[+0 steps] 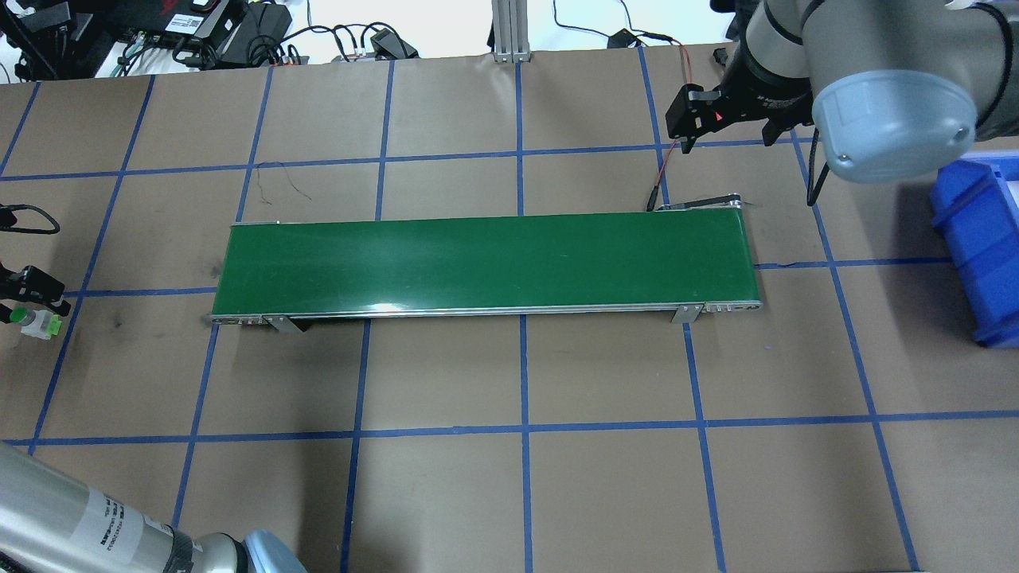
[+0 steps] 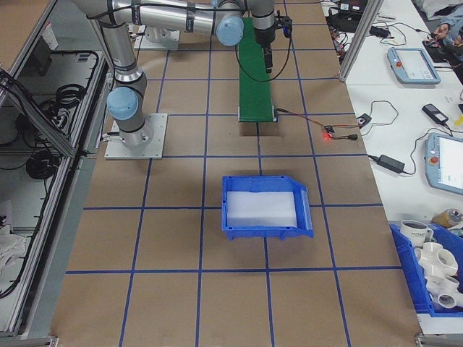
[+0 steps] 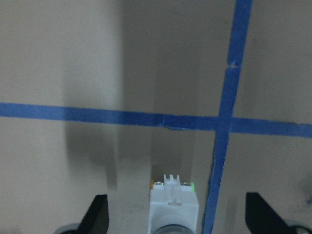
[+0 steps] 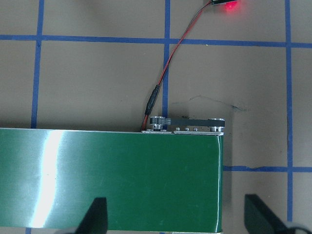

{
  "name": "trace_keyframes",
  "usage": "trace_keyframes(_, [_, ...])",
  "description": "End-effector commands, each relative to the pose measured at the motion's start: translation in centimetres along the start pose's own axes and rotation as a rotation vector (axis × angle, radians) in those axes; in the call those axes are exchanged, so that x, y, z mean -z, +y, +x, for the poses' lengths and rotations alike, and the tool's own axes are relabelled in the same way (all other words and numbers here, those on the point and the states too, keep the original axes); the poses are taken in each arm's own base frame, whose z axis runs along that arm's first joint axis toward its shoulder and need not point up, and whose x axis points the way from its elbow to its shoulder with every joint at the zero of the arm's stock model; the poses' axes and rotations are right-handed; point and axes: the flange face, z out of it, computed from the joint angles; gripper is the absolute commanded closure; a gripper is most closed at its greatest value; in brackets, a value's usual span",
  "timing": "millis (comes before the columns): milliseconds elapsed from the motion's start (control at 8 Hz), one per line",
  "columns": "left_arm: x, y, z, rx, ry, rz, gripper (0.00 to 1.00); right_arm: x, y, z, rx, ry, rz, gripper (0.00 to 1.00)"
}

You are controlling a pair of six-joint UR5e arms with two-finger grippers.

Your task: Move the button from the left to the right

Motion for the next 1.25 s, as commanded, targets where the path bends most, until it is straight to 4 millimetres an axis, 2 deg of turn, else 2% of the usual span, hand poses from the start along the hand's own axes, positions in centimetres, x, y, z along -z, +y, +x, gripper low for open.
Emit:
trace_keyframes(0, [0.05, 0.0, 0.04, -0.005, 0.0, 0.001, 0.05, 0.03, -0.03, -0.02, 0.008, -0.002, 0.003, 0.0])
trace_keyframes(125, [0.05, 0.0, 0.04, -0.005, 0.0, 0.001, 0.1, 0.26, -0.02, 0.19, 0.005, 0.01, 0.006, 0.0])
trace_keyframes(1125, [-0.37, 0.13, 0.03, 0.0, 0.004, -0.008, 0.11, 0.02, 0.01, 0.19, -0.001, 0.003, 0.001, 0.0])
